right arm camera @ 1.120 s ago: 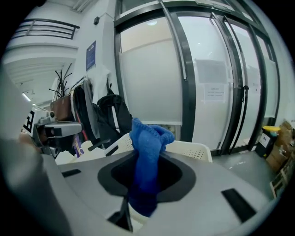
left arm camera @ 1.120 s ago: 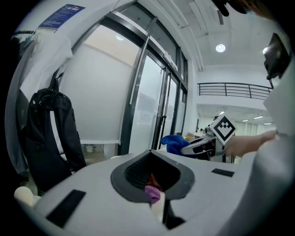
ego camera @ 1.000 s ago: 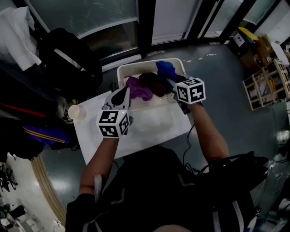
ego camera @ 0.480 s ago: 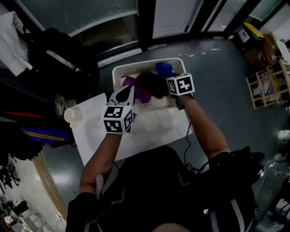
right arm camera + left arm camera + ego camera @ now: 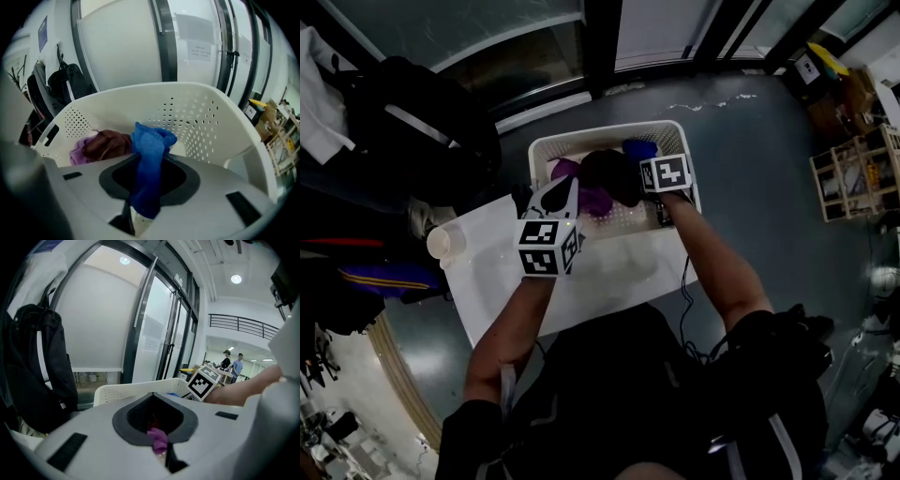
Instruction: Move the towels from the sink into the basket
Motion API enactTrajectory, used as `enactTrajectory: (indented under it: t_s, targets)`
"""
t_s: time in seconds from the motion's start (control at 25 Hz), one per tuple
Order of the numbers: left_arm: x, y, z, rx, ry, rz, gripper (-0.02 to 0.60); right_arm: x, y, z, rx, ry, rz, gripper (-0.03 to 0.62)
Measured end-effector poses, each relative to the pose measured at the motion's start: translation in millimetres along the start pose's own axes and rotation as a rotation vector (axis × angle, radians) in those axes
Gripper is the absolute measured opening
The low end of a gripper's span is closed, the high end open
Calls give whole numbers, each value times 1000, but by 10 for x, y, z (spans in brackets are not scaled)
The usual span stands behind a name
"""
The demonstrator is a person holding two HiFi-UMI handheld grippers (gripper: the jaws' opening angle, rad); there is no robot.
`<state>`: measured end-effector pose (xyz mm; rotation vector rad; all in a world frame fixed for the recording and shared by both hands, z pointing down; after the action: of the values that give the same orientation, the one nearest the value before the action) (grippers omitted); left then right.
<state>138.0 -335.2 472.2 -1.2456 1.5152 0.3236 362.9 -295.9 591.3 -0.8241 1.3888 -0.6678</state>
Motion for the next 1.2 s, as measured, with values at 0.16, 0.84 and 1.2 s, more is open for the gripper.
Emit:
enactTrajectory:
  t_s: [0.16,0.84,1.2]
  targets:
    - [-32,-2,-14,-10,1,-13,5,-96,-115,11,-16,-4,-53,114]
    - [54,468,26,-56,2,40,5,101,95,-55,-87,11,47,241]
    - [269,1126,134,-78,-47,139,5,404,869,-345,-90,26,244,180]
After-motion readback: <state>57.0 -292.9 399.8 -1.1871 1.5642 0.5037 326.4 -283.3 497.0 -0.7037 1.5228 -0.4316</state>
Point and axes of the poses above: the fingertips, and each gripper's own axes: y backward along the fingers, z to its right, x out of its top, the point moved 5 cm from there along y, backward along the fingers, and after that the axes turned 11 degrees about y, right-handed, at the moved point
